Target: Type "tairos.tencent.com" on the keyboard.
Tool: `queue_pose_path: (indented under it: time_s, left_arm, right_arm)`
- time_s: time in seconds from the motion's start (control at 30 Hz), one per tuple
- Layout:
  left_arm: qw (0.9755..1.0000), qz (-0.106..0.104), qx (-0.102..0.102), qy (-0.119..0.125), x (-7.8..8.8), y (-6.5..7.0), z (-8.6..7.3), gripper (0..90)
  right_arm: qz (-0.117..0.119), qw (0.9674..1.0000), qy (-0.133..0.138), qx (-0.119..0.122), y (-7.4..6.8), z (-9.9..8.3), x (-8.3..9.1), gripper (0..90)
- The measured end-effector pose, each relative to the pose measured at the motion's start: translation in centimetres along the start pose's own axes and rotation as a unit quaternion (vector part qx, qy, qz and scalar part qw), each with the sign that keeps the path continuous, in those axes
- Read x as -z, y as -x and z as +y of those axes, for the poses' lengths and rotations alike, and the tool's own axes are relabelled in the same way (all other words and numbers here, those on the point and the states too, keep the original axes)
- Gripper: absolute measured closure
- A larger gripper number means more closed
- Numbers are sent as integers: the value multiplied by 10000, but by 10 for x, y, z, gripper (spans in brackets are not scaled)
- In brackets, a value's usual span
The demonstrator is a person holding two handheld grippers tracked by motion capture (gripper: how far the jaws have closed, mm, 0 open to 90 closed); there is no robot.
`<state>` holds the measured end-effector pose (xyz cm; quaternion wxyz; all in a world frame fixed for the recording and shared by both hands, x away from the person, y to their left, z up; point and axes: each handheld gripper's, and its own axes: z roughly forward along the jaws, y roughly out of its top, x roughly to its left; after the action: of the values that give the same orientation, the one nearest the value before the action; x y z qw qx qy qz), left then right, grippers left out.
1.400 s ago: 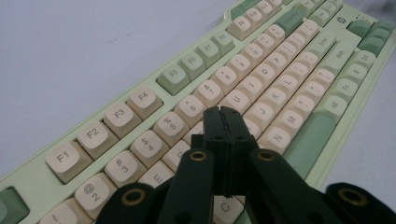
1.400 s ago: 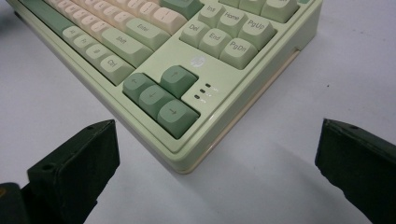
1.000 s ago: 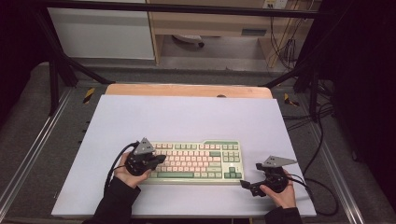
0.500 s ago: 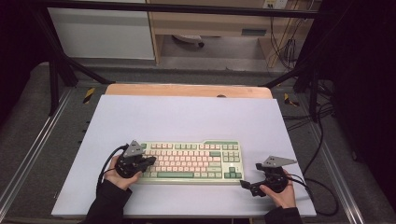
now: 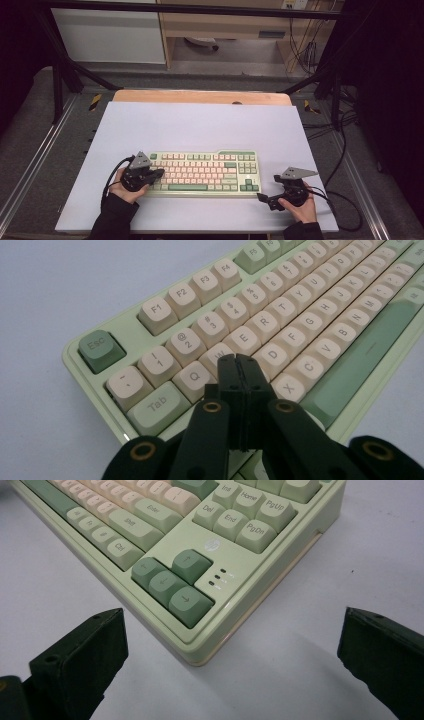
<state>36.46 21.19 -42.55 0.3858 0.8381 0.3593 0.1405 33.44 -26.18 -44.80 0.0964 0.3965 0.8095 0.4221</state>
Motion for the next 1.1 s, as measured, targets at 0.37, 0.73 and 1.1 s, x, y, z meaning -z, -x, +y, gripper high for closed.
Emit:
queue_pose_path:
  time_s: [0.37, 0.73, 1.1]
  left_arm:
    - [10000, -1, -3, 6, -1, -1, -4, 900]
    - [9998, -13, -27, 171, 12, -2, -2, 899]
    - [9997, 0, -20, 235, 23, -6, -8, 899]
  right_arm:
    - [21, 10000, 9, -11, 0, 0, 1, 3]
    - [76, 9999, 103, 36, -6, 6, 3, 3]
    - [27, 9996, 191, 198, -20, 19, 2, 3]
